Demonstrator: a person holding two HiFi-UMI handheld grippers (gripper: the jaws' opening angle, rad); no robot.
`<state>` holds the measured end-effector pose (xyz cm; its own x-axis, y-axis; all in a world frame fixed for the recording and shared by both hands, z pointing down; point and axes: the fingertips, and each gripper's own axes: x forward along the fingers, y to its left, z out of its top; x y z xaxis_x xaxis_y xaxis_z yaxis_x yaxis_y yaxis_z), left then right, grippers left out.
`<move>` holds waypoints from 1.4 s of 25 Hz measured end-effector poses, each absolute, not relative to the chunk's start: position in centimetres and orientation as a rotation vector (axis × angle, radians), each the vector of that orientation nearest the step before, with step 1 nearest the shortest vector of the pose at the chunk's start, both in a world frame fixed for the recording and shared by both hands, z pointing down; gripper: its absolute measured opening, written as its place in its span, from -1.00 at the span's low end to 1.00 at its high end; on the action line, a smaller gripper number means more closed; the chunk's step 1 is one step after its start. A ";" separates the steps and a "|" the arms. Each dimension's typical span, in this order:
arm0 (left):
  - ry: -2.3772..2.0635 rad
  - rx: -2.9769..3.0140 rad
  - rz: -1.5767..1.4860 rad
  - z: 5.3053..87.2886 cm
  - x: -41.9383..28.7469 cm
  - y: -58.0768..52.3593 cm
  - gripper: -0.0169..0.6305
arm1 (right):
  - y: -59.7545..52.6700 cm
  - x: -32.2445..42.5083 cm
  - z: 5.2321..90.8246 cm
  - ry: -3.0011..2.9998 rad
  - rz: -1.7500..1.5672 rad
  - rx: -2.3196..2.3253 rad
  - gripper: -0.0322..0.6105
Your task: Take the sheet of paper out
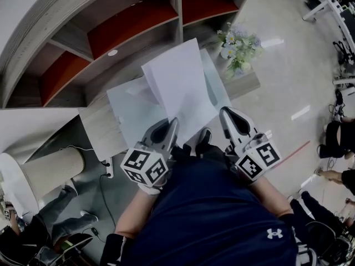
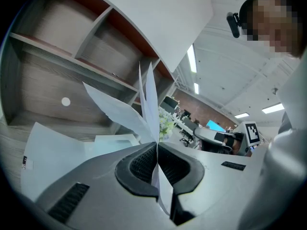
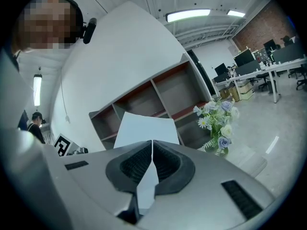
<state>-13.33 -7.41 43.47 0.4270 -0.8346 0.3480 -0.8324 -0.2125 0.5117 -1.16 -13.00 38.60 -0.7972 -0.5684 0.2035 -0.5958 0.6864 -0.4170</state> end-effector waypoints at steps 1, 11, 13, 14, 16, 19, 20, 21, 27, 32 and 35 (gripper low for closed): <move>-1.402 2.039 -0.003 43.5 -13.3 -7.4 -0.89 | -13.0 -1.1 38.7 -2.829 0.734 0.980 -0.84; -1.402 2.036 0.006 43.6 -13.4 -7.5 -0.89 | -13.1 -1.2 38.8 -2.824 0.735 0.978 -0.84; -1.399 2.037 0.006 43.6 -13.3 -7.6 -0.89 | -13.1 -1.2 38.8 -2.824 0.735 0.978 -0.84; -1.398 2.038 0.006 43.6 -13.3 -7.7 -0.89 | -13.2 -1.2 38.7 -2.825 0.734 0.978 -0.84; -1.399 2.037 0.007 43.6 -13.4 -7.8 -0.89 | -13.2 -1.3 38.8 -2.824 0.736 0.977 -0.84; -1.400 2.035 0.009 43.8 -13.4 -7.7 -0.89 | -13.2 -1.3 39.0 -2.821 0.741 0.976 -0.84; -1.400 2.035 0.010 43.8 -13.5 -7.7 -0.89 | -13.2 -1.3 39.0 -2.821 0.742 0.976 -0.84; -1.401 2.036 0.010 43.8 -13.5 -7.8 -0.89 | -13.2 -1.3 39.0 -2.821 0.742 0.975 -0.84; -1.396 2.038 0.015 43.8 -13.5 -7.8 -0.89 | -13.2 -1.5 38.8 -2.825 0.737 0.972 -0.84; -1.396 2.037 0.018 43.8 -13.5 -8.0 -0.89 | -13.2 -1.6 38.7 -2.825 0.740 0.960 -0.84; -1.396 2.030 0.018 43.9 -13.5 -7.8 -0.89 | -13.1 -1.6 38.7 -2.824 0.739 0.954 -0.84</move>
<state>-13.51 -7.80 43.93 0.4291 -0.8258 0.3661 -0.8349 -0.2079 0.5096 -1.57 -13.07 38.73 -0.8047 -0.5537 0.2141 -0.5876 0.6916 -0.4200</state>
